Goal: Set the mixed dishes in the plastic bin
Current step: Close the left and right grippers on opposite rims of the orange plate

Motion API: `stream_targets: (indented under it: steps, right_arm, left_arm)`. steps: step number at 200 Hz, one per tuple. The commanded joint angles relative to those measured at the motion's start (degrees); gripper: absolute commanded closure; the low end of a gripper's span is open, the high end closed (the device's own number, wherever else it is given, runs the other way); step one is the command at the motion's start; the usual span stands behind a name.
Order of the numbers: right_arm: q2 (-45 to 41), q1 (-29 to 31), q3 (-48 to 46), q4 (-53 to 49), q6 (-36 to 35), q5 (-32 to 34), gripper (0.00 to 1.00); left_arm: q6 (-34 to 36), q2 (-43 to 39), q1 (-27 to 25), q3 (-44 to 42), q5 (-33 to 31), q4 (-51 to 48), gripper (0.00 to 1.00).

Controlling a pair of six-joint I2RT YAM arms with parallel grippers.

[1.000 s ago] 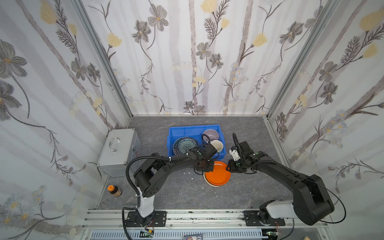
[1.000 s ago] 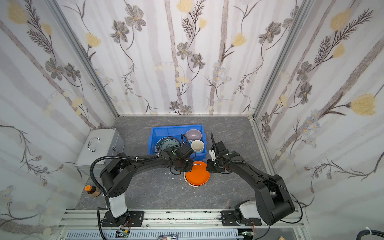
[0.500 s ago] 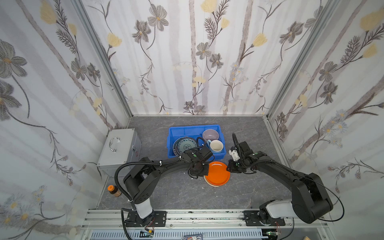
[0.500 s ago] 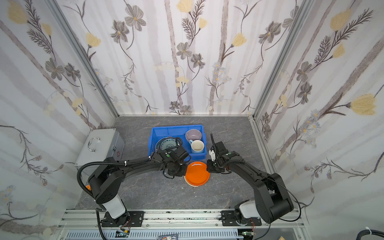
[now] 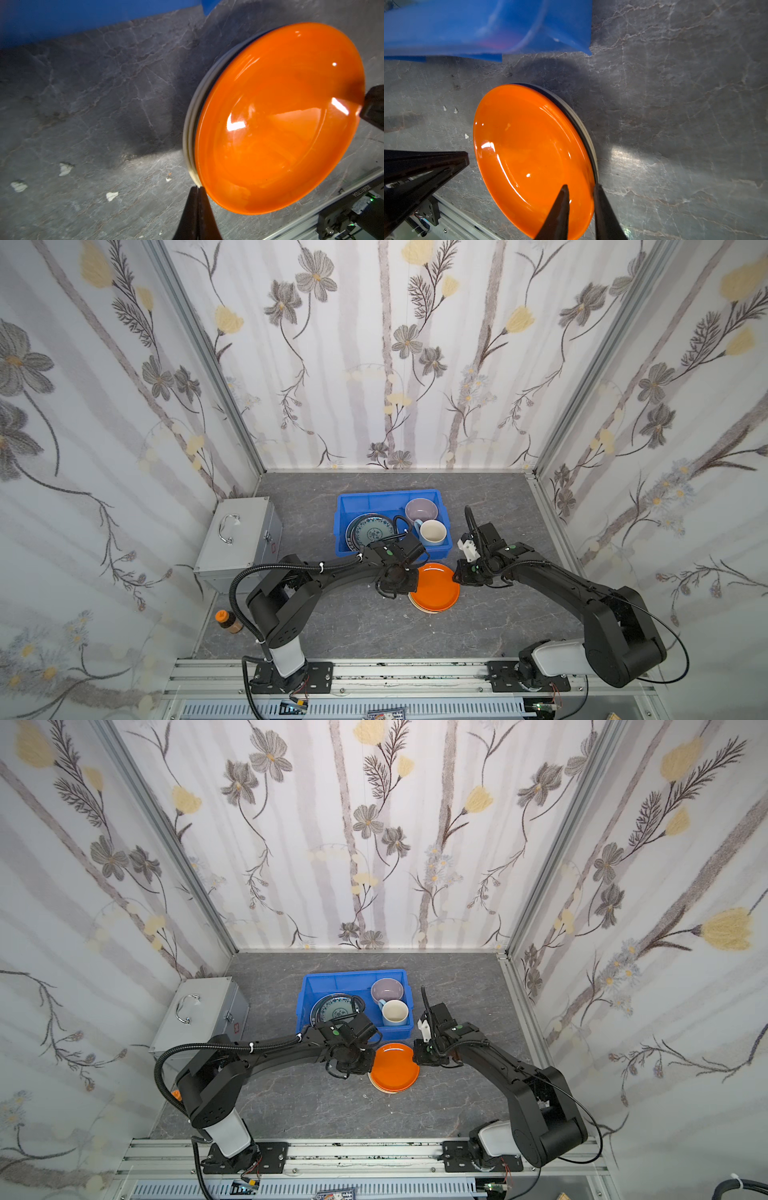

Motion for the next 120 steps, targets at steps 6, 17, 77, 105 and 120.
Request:
stream_targets:
  steps: [6, 17, 77, 105, 120]
  right_arm:
    - [-0.53, -0.01, 0.04, 1.83, 0.50, -0.38, 0.75]
    - [-0.38, 0.05, 0.10, 1.89, 0.63, -0.37, 0.74]
    - [0.03, 0.05, 0.28, 1.83, 0.73, -0.45, 0.72]
    - [0.26, 0.03, 0.07, 1.74, 0.74, -0.45, 0.72]
    - [0.21, 0.01, 0.03, 1.65, 0.74, -0.44, 0.73]
  left_arm:
    - [-0.33, -0.74, -0.05, -0.15, -0.35, 0.19, 0.99]
    - [-0.10, -0.30, -0.01, -0.15, -0.15, 0.29, 0.99]
    - [0.20, 1.89, 0.04, -0.52, 1.14, 2.09, 1.00]
    - [0.56, 2.82, -0.05, -0.07, 1.57, 2.39, 1.00]
    - [0.69, 3.28, -0.01, 0.20, 1.67, 2.64, 1.00]
